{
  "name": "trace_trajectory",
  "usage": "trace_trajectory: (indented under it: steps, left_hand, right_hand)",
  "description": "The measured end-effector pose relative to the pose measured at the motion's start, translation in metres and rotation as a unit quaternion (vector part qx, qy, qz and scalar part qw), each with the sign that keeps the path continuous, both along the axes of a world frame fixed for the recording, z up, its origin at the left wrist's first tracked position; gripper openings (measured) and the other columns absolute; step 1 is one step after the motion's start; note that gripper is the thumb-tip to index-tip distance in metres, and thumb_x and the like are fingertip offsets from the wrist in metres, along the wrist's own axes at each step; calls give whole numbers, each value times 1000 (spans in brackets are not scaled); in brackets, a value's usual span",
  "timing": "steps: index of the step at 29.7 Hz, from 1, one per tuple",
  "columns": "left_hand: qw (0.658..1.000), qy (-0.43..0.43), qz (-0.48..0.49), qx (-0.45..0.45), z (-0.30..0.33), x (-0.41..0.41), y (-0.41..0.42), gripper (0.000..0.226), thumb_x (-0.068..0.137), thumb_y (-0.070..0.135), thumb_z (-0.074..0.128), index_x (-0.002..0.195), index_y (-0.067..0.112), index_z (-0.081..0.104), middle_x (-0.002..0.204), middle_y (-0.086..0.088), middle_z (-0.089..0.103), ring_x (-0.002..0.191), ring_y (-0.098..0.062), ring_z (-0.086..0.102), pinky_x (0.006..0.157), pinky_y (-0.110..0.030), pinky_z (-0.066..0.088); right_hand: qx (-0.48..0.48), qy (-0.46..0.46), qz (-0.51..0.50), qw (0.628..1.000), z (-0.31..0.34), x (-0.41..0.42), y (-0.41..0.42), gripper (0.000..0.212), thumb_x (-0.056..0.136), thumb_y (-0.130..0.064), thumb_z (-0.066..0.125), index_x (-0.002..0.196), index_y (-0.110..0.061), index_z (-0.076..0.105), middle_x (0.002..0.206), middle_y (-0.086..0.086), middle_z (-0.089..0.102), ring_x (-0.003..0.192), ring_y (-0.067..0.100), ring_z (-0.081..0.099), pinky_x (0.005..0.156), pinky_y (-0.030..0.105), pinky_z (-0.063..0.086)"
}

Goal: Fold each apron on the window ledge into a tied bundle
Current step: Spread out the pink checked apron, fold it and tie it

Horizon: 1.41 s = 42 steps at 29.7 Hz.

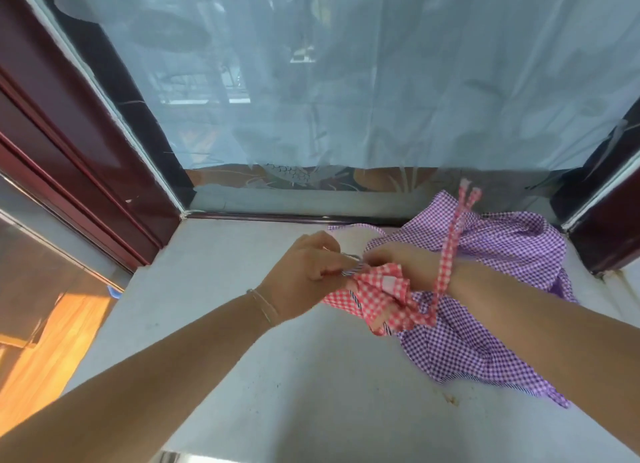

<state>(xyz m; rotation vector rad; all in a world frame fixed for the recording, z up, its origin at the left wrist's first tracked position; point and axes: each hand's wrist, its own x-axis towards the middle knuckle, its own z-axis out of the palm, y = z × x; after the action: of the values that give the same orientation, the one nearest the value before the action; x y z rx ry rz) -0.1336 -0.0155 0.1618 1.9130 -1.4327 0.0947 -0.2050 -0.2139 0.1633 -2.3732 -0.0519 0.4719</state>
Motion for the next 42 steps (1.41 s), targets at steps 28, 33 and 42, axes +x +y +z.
trace_trajectory:
  steps: [28,33,42]
  left_hand:
    - [847,397,251,250,-240,-9,86,44,102,35,31,102,5,62,89,-10,67,82,-26,63,77,-34,52]
    - [747,581,290,143,-241,-19,51,39,103,33,33,91,4,55,75,-3,52,66,-15,46,68,-32,45]
    - [798,541,96,249,-268,-17,58,21,92,-5,37,109,4,28,85,-1,36,74,-13,36,65,-37,45]
  right_hand:
    - [-62,136,-72,986,-262,2,124,24,105,-28,28,106,-11,45,71,1,52,61,20,49,60,38,39]
    - [-86,132,-67,985,-260,3,137,28,104,-27,29,121,-14,45,98,10,63,81,28,60,71,40,48]
    - [19,207,-92,974,-244,-2,131,27,104,-24,34,123,-13,49,107,1,59,90,17,57,80,33,47]
